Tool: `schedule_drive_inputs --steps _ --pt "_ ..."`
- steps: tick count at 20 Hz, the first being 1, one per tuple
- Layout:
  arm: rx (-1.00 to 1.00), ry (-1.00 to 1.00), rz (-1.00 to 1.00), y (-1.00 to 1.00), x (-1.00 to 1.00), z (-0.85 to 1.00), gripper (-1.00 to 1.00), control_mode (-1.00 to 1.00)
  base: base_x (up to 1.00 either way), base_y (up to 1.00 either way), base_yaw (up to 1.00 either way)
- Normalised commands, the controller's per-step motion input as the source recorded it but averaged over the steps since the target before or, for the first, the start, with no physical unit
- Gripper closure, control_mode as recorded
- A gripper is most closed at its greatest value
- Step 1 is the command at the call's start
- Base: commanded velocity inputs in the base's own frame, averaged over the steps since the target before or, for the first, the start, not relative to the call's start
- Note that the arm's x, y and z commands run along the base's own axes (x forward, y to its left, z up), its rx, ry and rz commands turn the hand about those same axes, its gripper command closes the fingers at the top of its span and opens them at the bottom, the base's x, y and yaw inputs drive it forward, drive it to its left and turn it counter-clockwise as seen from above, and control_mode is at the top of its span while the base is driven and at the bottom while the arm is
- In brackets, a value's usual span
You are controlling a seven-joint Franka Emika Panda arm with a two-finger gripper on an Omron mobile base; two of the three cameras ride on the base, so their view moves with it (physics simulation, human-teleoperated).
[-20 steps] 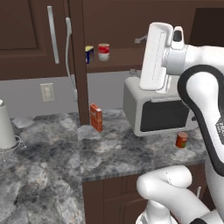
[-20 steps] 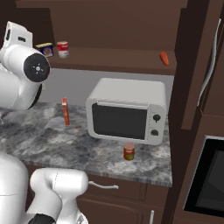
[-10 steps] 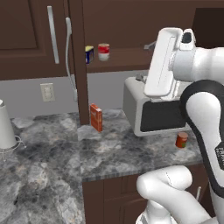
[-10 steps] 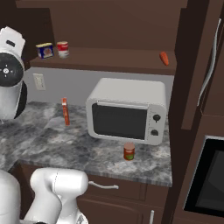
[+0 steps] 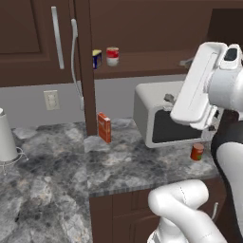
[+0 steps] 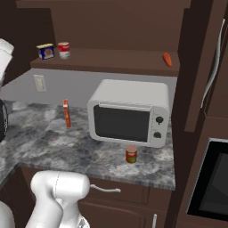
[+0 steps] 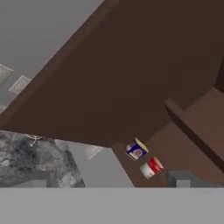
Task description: Pick the cans from the counter and place them in their designated side in the cabinet.
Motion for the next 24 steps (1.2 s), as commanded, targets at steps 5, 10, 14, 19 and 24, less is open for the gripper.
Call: schedule_drive_inputs --steps 5,10,14,19,24 --pt "0.00 0.11 -0.17 -0.44 -0.52 -0.13 -1.00 -1.00 0.00 0.00 0.00" --pt "-0.01 0.21 -0.14 -0.49 -0.39 -0.11 -1.00 -1.00 0.00 0.00 0.00" --pt "-0.03 0.28 -0.12 -0.51 -0.36 -0.14 -1.00 -1.00 0.00 0.00 0.00" --pt "-0.05 0.31 -0.15 -0.42 -0.34 -0.19 -1.00 -1.00 0.00 0.00 0.00" --pt "-0.06 0.32 -0.16 -0.30 -0.25 -0.24 -1.00 -1.00 0.00 0.00 0.00"
